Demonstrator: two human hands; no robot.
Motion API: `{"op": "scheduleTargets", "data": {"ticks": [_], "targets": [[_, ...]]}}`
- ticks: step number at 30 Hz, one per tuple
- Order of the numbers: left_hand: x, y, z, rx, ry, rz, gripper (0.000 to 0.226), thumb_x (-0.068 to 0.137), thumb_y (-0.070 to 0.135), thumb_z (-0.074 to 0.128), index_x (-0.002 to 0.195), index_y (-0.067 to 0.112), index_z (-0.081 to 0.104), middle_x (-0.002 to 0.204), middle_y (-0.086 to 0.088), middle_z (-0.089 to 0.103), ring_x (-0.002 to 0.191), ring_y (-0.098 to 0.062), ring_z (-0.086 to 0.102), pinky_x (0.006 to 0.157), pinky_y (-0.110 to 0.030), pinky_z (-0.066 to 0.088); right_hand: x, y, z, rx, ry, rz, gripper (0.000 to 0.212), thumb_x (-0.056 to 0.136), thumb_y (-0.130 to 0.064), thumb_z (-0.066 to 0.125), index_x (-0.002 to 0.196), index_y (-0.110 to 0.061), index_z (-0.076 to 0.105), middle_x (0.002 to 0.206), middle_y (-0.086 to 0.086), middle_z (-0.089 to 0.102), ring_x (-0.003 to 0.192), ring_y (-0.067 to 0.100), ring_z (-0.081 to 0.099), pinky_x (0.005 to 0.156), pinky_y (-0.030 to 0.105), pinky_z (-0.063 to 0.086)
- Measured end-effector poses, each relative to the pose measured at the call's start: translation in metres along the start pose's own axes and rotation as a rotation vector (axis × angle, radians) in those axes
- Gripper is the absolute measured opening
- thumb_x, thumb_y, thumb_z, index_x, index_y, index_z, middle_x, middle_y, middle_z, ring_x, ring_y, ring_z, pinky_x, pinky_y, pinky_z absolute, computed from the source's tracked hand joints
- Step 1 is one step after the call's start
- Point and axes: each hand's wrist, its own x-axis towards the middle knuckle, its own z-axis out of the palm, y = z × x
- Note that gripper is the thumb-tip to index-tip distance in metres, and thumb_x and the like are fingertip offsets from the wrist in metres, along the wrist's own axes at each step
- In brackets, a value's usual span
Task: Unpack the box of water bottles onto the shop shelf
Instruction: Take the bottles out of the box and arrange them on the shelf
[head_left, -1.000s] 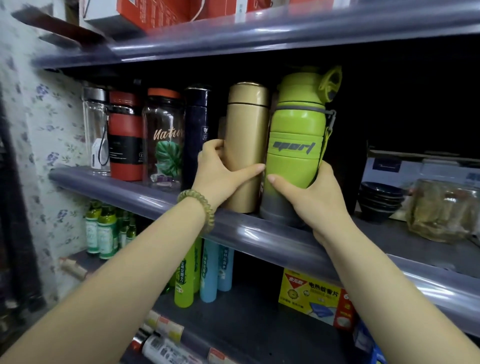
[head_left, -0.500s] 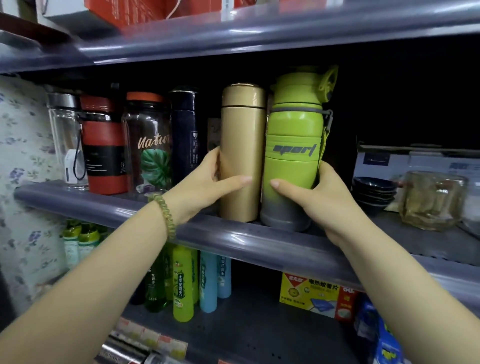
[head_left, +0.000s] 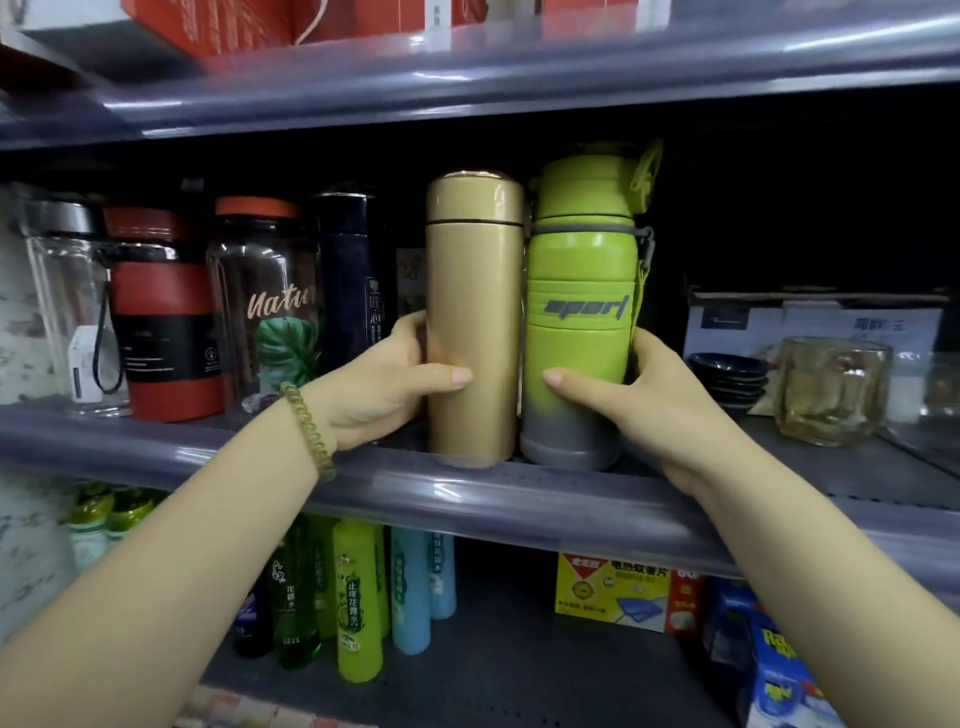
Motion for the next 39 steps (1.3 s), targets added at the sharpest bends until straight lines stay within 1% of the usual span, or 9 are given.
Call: {"op": "scheduleTargets", "data": {"ticks": [6,11,15,20,22,27,29,35,39], "targets": [[-0.002,-0.007,0.007,-0.007,0.035,0.046,0.083,0.066,0.012,0.067,0.139,0.015,0.028,0.133,-0.006,0.053,0.118,-0.015,0.055,0.094,-0.026,0.048,-0.002,0.0,0.002,0.016,0.016,-0.002,0.06,0.067,-0.023,0.083,0.121,-0.02,0.057,0.109,-0.004,0.072,0.097,0.011,0.07,0.088,0.033,0.056],[-0.001,-0.006,0.01,0.049,0.127,0.107,0.097,0.048,0.034,0.082,0.132,0.014,0.038,0.121,0.003,0.062,0.109,-0.006,0.062,0.088,-0.023,0.051,-0.003,0.001,0.004,0.028,0.02,-0.019,0.058,0.068,-0.02,0.082,0.121,-0.019,0.058,0.108,-0.003,0.073,0.096,0.01,0.071,0.086,0.031,0.057],[-0.001,-0.006,0.009,0.118,0.204,0.151,0.092,0.048,0.037,0.084,0.128,0.015,0.045,0.118,0.005,0.063,0.106,-0.005,0.063,0.085,-0.021,0.052,-0.001,0.002,0.003,0.019,0.011,-0.014,0.062,0.068,-0.023,0.083,0.124,-0.019,0.057,0.11,-0.002,0.072,0.099,0.013,0.07,0.089,0.035,0.056],[0.006,-0.007,0.005,0.126,0.147,0.163,0.05,0.077,0.012,0.074,0.121,0.015,0.051,0.115,0.003,0.065,0.104,-0.009,0.063,0.083,-0.019,0.054,-0.001,0.001,0.001,-0.005,0.01,-0.021,0.065,0.065,-0.026,0.083,0.124,-0.021,0.056,0.111,-0.004,0.071,0.101,0.013,0.069,0.091,0.036,0.055],[0.008,-0.007,-0.001,0.079,0.105,0.148,0.039,0.077,0.012,0.07,0.113,0.017,0.055,0.111,0.002,0.067,0.101,-0.01,0.065,0.083,-0.02,0.054,-0.002,0.001,0.001,-0.011,0.007,-0.018,0.07,0.062,-0.031,0.084,0.125,-0.021,0.056,0.112,-0.004,0.071,0.101,0.014,0.069,0.092,0.037,0.055],[0.003,-0.008,-0.01,0.115,0.019,0.114,0.055,0.069,0.03,0.074,0.12,0.025,0.054,0.125,0.0,0.064,0.115,-0.013,0.061,0.097,-0.027,0.05,-0.002,0.001,0.002,0.0,0.007,-0.016,0.062,0.067,-0.024,0.083,0.123,-0.019,0.058,0.112,-0.002,0.072,0.101,0.015,0.069,0.091,0.038,0.055],[0.0,-0.01,-0.007,0.111,0.067,0.126,0.052,0.07,0.027,0.08,0.116,0.024,0.056,0.121,0.001,0.066,0.115,-0.015,0.061,0.098,-0.029,0.049,-0.002,0.0,0.003,0.007,0.024,-0.018,0.06,0.067,-0.021,0.083,0.123,-0.018,0.058,0.111,-0.002,0.072,0.099,0.014,0.07,0.09,0.036,0.056],[-0.003,-0.01,0.001,0.172,0.124,0.164,0.04,0.08,0.024,0.068,0.118,0.021,0.054,0.116,0.006,0.066,0.107,-0.006,0.063,0.089,-0.018,0.051,-0.002,0.0,0.005,0.019,0.039,-0.013,0.063,0.061,-0.026,0.085,0.119,-0.018,0.061,0.109,-0.001,0.073,0.099,0.016,0.07,0.091,0.039,0.055],[-0.005,-0.01,0.002,0.242,0.133,0.164,0.04,0.086,0.023,0.065,0.124,0.022,0.051,0.12,0.008,0.064,0.112,-0.006,0.061,0.095,-0.022,0.049,-0.003,-0.003,0.003,0.039,0.031,-0.01,0.059,0.065,-0.022,0.082,0.119,-0.016,0.061,0.108,-0.001,0.073,0.098,0.014,0.071,0.089,0.036,0.056]]}}
